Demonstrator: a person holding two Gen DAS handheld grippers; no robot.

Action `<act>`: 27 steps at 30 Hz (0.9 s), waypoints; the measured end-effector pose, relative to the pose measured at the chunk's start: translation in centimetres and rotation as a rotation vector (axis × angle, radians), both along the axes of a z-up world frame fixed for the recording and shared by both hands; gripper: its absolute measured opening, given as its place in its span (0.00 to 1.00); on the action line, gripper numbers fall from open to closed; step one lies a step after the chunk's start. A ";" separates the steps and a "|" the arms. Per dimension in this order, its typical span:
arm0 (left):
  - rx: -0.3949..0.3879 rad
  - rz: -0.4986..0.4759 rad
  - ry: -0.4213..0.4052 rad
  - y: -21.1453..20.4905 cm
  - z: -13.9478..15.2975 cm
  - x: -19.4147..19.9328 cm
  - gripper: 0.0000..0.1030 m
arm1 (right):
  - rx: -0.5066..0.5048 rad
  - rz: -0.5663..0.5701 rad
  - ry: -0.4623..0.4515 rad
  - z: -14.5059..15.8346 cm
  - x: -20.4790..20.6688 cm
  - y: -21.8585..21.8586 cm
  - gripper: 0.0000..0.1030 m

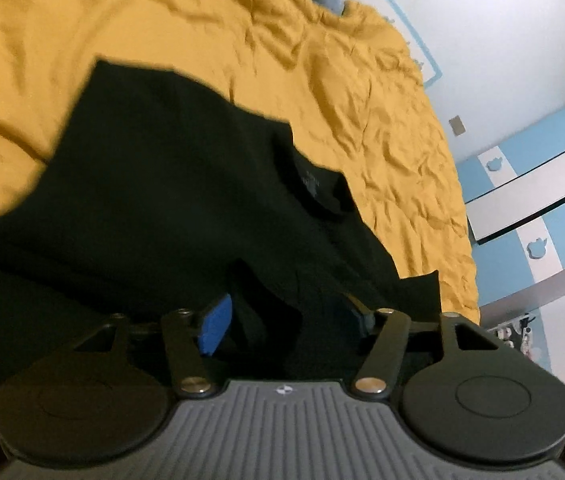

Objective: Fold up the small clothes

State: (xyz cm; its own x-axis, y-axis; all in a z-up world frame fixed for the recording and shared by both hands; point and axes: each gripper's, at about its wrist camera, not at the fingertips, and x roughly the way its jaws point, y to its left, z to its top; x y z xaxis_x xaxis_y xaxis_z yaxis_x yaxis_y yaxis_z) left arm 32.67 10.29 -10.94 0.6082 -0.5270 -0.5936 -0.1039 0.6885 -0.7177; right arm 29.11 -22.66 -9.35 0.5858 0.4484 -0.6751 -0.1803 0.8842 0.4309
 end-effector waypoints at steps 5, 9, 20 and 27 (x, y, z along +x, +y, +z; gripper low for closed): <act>0.014 -0.001 0.106 -2.1 -2.2 2.1 0.83 | 0.006 -0.069 -0.005 -0.6 -1.0 -3.2 0.47; 0.061 0.009 0.105 -3.3 -2.3 2.6 0.38 | -0.016 -0.097 -0.005 -1.5 -1.7 -4.5 0.47; 0.128 -0.132 -0.285 -7.7 12.8 3.6 0.08 | -0.008 0.109 -0.096 -1.0 0.4 0.4 0.46; 0.223 -0.128 -0.544 -6.4 23.4 2.5 0.07 | -0.132 -0.078 -0.086 -2.5 5.8 -1.8 0.45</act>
